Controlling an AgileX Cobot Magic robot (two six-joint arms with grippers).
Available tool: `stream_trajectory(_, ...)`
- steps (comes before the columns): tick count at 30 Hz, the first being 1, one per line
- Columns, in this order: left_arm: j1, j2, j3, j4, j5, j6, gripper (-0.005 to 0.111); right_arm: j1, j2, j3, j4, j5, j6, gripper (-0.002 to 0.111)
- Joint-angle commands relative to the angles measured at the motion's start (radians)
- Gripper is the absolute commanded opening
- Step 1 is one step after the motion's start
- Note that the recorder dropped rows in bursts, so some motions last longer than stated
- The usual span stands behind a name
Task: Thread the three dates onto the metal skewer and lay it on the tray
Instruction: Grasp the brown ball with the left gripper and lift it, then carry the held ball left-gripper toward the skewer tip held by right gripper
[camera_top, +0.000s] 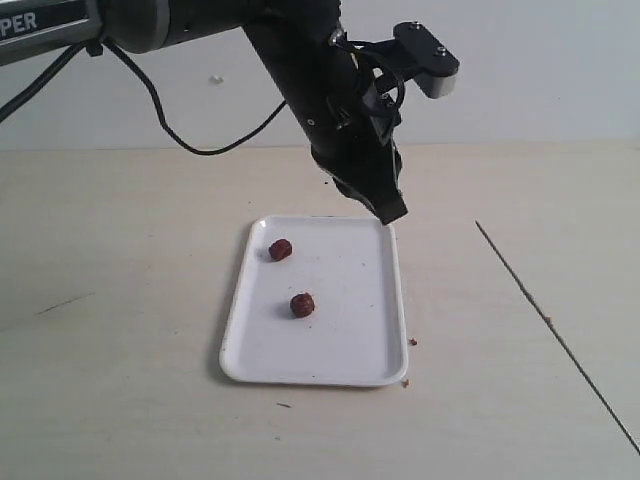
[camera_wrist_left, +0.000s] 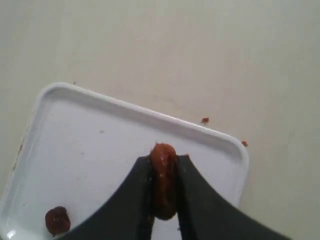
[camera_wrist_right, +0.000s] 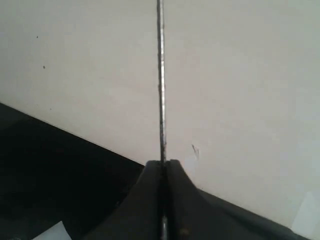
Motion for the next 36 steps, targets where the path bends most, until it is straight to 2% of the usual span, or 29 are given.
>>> stream_trajectory(1,0.003,-0.012,-0.007,-0.160,0.103,0.283,0.000,-0.004,-0.006,0.004,0.041,-0.055,-0.021,0.000)
stream_trajectory(4,0.005,-0.014,-0.007,-0.235,0.112,0.432,0.000,-0.004,0.000,0.004,0.087,-0.057,-0.061,0.000)
stream_trajectory(9,0.005,-0.022,-0.007,-0.249,0.112,0.493,0.000,-0.004,0.015,0.004,0.129,-0.057,-0.099,0.000)
stream_trajectory(13,0.007,-0.035,-0.007,-0.191,0.112,0.529,0.000,-0.004,0.032,0.004,0.129,-0.048,-0.105,0.000)
stream_trajectory(16,0.040,-0.058,-0.007,-0.137,0.112,0.577,0.000,-0.004,0.045,0.004,0.130,-0.054,-0.103,0.000)
stream_trajectory(20,0.084,-0.084,-0.007,-0.227,0.112,0.608,0.000,-0.004,0.083,0.004,0.130,-0.056,-0.120,0.000)
stream_trajectory(24,0.118,-0.094,-0.007,-0.304,0.112,0.586,0.000,-0.004,0.134,0.004,0.130,-0.128,-0.127,0.000)
stream_trajectory(27,0.123,-0.086,-0.007,-0.283,0.112,0.488,0.000,-0.004,0.172,0.004,0.127,-0.166,-0.129,0.000)
stream_trajectory(36,0.123,-0.028,-0.007,-0.274,0.112,0.443,0.000,-0.004,0.186,0.004,0.127,-0.187,-0.121,0.000)
